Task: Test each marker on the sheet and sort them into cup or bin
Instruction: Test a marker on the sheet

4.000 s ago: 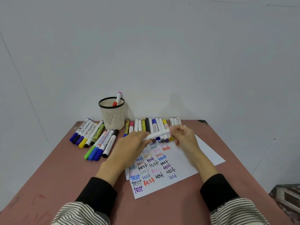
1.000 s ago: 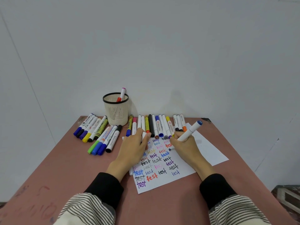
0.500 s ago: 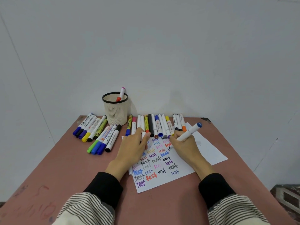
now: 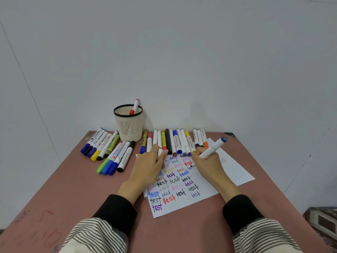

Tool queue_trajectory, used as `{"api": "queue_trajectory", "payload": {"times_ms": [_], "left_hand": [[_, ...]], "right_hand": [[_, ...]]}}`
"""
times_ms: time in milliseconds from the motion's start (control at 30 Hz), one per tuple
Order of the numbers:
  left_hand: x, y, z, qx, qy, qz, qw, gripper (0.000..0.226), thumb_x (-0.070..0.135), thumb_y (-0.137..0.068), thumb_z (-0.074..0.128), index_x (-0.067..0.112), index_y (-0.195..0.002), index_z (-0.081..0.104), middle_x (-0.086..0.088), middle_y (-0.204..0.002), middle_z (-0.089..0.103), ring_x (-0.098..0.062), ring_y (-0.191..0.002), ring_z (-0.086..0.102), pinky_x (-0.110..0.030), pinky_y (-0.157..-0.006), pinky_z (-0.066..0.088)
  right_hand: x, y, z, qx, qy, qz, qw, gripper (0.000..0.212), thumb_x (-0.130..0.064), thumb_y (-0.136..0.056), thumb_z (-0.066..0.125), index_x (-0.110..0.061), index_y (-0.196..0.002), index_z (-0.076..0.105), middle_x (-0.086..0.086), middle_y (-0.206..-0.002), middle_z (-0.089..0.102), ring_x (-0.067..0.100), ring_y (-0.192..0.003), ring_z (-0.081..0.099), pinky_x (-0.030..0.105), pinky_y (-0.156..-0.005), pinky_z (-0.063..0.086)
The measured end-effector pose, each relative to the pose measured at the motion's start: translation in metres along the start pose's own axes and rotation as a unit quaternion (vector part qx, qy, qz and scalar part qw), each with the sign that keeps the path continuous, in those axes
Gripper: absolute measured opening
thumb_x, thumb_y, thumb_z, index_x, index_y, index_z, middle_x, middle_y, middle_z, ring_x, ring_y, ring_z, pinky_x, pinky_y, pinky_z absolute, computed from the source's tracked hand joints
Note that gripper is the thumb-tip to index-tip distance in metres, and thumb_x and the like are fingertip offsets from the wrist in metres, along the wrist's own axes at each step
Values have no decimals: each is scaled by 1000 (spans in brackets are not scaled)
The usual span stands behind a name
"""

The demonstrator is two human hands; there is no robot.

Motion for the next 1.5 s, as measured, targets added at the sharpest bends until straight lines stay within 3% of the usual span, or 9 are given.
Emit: {"api": "queue_trajectory", "payload": {"times_ms": [333,567,933,1067,1167,1234,1300,1434,1500], "left_hand": [[1,1,-1,-10,4,-3,1000,29,50,-100,33,25,-90,43,7,-72,68,-3,-58,57,-23,-59,44],[2,1,-1,-5,-3,-2,1000,26,49,-100,34,27,-89,42,8,-70,67,-1,-59,57,-23,-60,42],[1,1,0,-4,-3,4,1000,32,51,-100,33,23,-92,46,9,-70,68,-5,-61,59,-39,-74,51],[3,1,-2,-8,-12,18,1000,33,51,-99,32,22,-99,48,6,-70,67,-10,-63,60,-40,-71,50],[6,2,-5,3,-3,30,1000,30,48,-99,35,22,-102,47,1,-64,58,-15,-57,52,-32,-54,36],[10,3,-8,21,24,36,999,27,47,-100,36,21,-101,47,2,-60,51,-12,-52,45,-27,-49,27],[13,4,-10,33,49,44,997,27,48,-100,34,23,-95,45,5,-60,48,-10,-51,42,-26,-49,28],[16,6,-10,3,84,40,996,40,55,-97,21,24,-99,46,4,-78,52,-11,-66,48,-37,-64,45],[14,7,-8,-14,102,39,994,43,53,-98,19,28,-120,46,13,-91,53,-3,-81,51,-24,-76,44]], "right_hand": [[1,0,-2,27,8,-3,1000,39,-7,-90,56,-14,-62,30,-3,-56,28,4,-46,25,13,-44,24],[4,-3,-2,33,-6,24,999,45,-6,-90,56,-19,-59,26,-11,-49,26,4,-44,25,13,-46,25],[3,-3,-2,48,-4,23,999,39,-4,-89,55,-16,-63,28,-3,-57,26,7,-49,23,17,-48,24],[0,-4,-10,109,-73,23,991,38,-10,-90,64,-11,-62,37,-2,-55,34,6,-49,31,10,-44,29],[-5,-3,-14,123,-106,12,987,31,-19,-90,67,-8,-69,47,-1,-58,42,4,-52,40,8,-46,33],[-7,-2,-14,112,-125,18,986,27,-22,-89,69,-9,-74,50,0,-65,48,7,-58,44,11,-50,37],[-7,-2,-15,97,-149,39,983,26,-26,-88,71,-14,-75,52,-3,-63,50,8,-56,42,18,-51,36],[-11,-1,-13,43,-280,101,954,24,-33,-94,59,-11,-87,67,2,-61,56,10,-47,39,22,-46,30],[-15,0,-11,20,-338,123,933,29,-28,-95,51,-7,-95,71,11,-69,64,14,-49,45,25,-50,35]]}}
Point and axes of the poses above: each hand's wrist, its own y-axis away from the middle knuckle, its own z-axis out of the palm, x = y × z, the point moved 3 cm from there along -y, towards the middle knuckle
